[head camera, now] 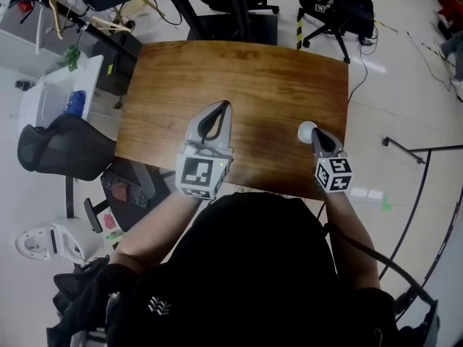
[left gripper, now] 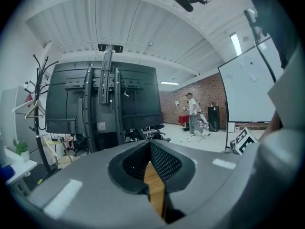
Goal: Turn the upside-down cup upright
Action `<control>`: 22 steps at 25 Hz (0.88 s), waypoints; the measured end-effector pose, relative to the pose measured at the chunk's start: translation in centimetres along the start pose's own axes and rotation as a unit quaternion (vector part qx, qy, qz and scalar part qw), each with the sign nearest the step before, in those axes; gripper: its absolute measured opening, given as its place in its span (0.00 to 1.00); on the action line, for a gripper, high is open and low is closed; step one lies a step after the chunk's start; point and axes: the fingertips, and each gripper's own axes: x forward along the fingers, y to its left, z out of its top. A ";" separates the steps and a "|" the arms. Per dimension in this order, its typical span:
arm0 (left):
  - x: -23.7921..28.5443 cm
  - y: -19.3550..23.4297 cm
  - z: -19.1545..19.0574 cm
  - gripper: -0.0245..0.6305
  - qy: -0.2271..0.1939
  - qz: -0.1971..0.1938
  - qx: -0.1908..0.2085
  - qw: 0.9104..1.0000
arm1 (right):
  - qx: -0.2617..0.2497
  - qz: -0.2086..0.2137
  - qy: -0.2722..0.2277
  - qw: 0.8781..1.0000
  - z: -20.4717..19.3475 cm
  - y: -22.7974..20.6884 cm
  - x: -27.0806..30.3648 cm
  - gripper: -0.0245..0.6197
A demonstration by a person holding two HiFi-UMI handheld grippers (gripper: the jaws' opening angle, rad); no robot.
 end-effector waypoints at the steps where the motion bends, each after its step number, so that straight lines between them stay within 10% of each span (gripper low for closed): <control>1: 0.4 -0.3 -0.3 0.04 0.002 -0.005 0.001 1.000 | -0.003 -0.002 -0.003 1.000 0.2 0.2 0.0 0.04; 22: 2.7 -1.9 -1.0 0.04 0.000 -0.061 -0.006 0.998 | -0.012 -0.010 -0.054 0.998 5.1 2.5 -2.2 0.04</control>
